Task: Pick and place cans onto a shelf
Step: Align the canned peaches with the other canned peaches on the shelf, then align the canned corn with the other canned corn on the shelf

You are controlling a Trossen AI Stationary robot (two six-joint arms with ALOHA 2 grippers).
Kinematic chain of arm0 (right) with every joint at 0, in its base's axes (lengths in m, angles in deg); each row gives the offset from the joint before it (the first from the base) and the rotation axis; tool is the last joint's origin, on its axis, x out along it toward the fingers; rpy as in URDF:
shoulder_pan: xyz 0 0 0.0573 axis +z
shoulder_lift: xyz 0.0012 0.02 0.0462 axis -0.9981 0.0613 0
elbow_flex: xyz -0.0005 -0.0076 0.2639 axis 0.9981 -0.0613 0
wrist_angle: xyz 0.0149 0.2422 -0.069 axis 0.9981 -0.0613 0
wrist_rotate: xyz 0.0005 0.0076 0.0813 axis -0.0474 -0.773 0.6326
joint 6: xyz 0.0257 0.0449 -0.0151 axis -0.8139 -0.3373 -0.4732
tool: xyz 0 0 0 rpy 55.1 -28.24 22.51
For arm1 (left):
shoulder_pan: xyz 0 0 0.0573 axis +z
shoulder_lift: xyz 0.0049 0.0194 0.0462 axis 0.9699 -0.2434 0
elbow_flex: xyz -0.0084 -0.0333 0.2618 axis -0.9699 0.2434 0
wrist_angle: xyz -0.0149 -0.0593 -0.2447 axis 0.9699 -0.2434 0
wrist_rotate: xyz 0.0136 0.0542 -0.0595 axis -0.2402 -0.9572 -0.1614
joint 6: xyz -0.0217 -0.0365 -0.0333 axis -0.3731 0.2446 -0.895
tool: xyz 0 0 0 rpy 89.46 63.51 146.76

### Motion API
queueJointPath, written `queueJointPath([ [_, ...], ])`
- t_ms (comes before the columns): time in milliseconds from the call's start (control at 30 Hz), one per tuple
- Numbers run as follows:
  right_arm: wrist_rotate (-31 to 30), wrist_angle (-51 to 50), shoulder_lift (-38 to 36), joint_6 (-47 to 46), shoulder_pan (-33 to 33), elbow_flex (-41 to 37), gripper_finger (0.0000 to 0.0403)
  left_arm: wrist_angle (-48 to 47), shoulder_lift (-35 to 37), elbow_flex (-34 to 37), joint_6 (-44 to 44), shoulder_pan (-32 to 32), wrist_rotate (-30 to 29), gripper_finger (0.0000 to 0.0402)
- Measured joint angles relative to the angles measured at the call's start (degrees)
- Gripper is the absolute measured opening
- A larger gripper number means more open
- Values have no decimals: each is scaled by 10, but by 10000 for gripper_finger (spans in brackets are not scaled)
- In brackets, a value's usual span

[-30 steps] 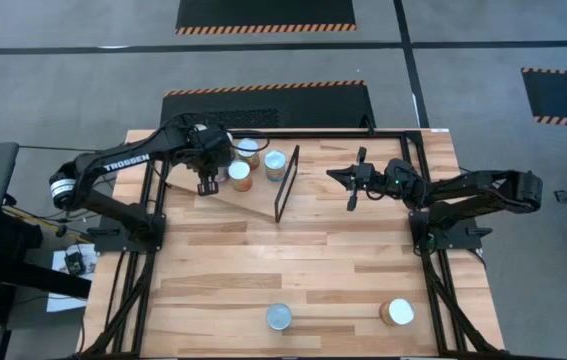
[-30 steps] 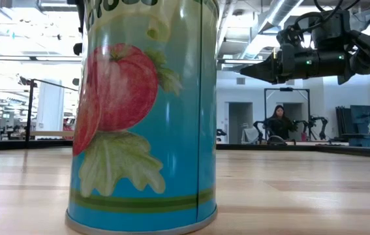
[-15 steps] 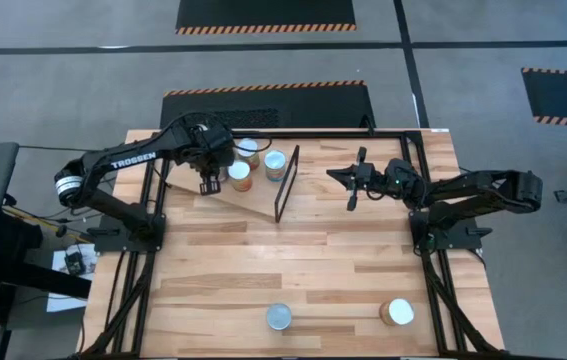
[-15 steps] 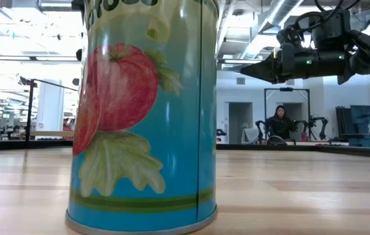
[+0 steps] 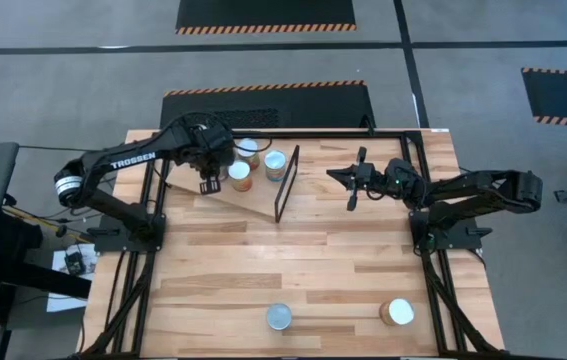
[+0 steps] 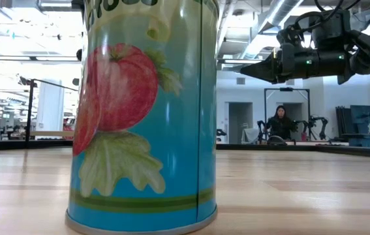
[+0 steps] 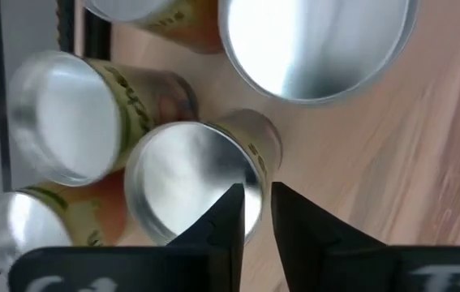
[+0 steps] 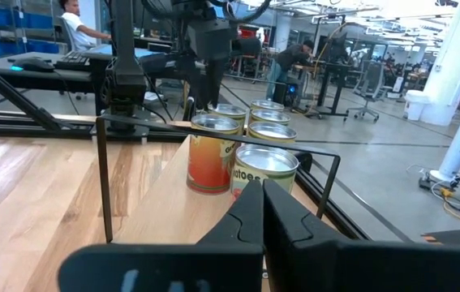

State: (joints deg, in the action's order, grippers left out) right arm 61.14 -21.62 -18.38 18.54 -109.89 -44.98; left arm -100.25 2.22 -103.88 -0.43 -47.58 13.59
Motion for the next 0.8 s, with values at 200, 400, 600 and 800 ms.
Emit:
queueJointPath([
  [200, 0, 0, 0, 0, 0, 0, 12, -7, 20, -58, 0, -10, 6, 60],
  [400, 0, -3, 0, 3, 0, 0, 12, 42, 99, -23, -41, -45, 67, 47],
  [600, 0, -16, 0, 4, 0, 0, 12, 269, 226, 156, -112, -125, 86, 7],
  [800, 1, -22, 0, 14, 25, 0, 8, 562, 297, 323, -137, -200, 87, 1],
])
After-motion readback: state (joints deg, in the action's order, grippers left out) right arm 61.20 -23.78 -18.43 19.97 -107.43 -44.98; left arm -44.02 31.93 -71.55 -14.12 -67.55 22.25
